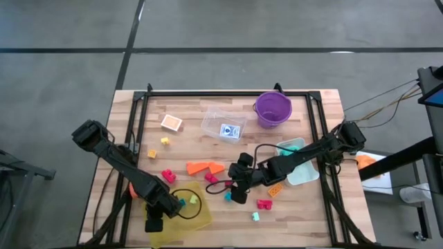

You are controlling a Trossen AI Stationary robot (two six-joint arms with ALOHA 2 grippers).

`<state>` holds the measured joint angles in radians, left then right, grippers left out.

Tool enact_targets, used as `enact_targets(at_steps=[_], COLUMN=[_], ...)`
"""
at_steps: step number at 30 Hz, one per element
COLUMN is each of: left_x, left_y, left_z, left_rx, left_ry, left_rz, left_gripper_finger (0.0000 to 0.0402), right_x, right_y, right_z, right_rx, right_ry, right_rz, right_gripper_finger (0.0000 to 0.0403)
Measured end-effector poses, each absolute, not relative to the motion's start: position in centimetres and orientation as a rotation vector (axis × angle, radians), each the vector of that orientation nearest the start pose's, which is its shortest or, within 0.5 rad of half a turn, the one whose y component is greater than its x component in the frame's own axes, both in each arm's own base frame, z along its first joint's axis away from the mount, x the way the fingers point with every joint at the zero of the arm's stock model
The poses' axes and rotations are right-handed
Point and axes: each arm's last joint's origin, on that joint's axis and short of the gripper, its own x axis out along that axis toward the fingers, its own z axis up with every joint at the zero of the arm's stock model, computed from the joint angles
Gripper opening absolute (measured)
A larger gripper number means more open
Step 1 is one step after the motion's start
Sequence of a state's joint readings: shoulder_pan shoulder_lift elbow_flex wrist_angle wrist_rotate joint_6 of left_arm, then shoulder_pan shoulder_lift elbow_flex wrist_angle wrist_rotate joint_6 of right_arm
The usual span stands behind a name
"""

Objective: Pick & Place Toys
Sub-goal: Put the blue game piece into the yellow bin

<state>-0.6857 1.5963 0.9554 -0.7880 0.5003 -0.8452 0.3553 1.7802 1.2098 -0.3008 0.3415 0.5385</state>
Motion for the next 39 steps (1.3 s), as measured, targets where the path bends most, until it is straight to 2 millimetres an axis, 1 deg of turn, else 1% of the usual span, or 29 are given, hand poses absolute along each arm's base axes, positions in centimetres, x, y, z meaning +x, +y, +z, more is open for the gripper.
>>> enact_targets(at_steps=[11, 17, 26, 39], left_x=[20.18, 20.12, 20.2, 20.18], left_y=[-18.36, -18.64, -18.73, -18.76], left_z=[17.59, 17.33, 17.26, 17.25], left_rx=[-0.454, -0.419, -0.38, -0.36], left_ry=[1.773, 1.734, 1.69, 1.681], left_rz=[-0.268, -0.298, -0.292, -0.304], left_gripper_finger=[0.0008, 0.0008, 0.0008, 0.0008], right_x=[35.47, 35.45, 35.46, 35.45], right_y=[12.12, 12.12, 12.12, 12.12], right_z=[20.72, 20.71, 20.71, 20.71], right_rx=[0.211, 0.21, 0.211, 0.21], right_ry=[0.791, 0.792, 0.792, 0.792], right_rz=[-0.205, -0.205, -0.205, -0.205], right_gripper_finger=[0.032, 0.032, 0.032, 0.032])
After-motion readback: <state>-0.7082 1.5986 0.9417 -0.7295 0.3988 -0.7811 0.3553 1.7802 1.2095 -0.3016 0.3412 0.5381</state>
